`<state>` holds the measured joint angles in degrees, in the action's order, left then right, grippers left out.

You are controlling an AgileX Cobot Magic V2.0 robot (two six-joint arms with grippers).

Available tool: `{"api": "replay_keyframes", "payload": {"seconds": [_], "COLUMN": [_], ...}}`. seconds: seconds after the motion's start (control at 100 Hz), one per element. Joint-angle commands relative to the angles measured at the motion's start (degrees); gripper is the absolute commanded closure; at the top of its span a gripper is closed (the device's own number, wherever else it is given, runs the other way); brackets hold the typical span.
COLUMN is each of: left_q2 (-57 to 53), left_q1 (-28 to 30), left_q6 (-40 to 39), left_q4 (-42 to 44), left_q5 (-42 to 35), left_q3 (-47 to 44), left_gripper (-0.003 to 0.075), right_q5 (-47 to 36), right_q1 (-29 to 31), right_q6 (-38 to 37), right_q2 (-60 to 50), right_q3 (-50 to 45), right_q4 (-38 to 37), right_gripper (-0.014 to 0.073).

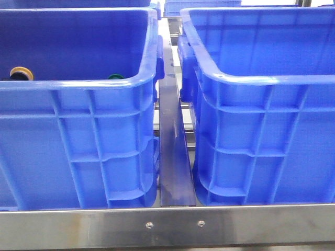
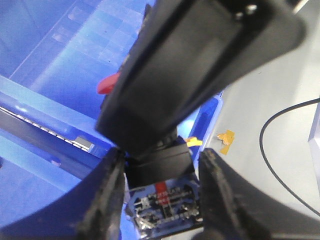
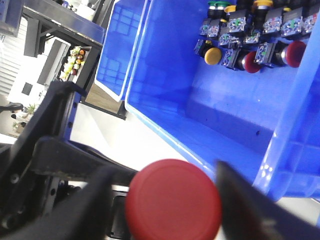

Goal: Pick red and yellow buttons and place in box
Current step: 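Grasp the red button with the right gripper and open the left gripper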

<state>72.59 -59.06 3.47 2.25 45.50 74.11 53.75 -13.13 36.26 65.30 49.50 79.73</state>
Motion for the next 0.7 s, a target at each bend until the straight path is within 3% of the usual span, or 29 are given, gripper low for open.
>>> {"api": "replay_keyframes", "payload": {"seconds": [0.0,0.06,0.13,0.35,0.42,0.69], "left_q2": [-1.7,-1.7,-1.7,-1.8,-1.8,-2.7], "left_q1": [-0.4,-0.4,-0.4,-0.4,-0.4,4.8], "left_q6": [-0.2,-0.2,-0.2,-0.3,-0.5,-7.2], "left_q4": [-0.6,-0.6,-0.6,-0.6,-0.6,4.2], "left_q5": [-4.2,-4.1,-3.9,-3.7,-3.4,-0.4], "left_q3": [1.4,1.4,1.4,1.4,1.4,1.4], "left_gripper": [0.0740,0.0727,0.0658,0.0230,0.0194,0.0195], "right_q5": [0.8,1.0,1.1,0.6,-0.5,-8.3], "right_q1": [0.0,0.0,0.0,0.0,0.0,0.0], "right_q6": [1.3,1.3,1.3,2.1,2.4,5.5], "right_q2": [-0.8,-0.8,-0.8,-0.8,-0.8,-1.0], "right_q3": [1.8,1.8,1.8,1.8,1.8,1.8], "right_q4": [4.3,4.3,4.3,4.0,3.8,3.7], "right_gripper": [0.0303,0.0352,0.0361,0.0361,0.0361,0.0361]}}
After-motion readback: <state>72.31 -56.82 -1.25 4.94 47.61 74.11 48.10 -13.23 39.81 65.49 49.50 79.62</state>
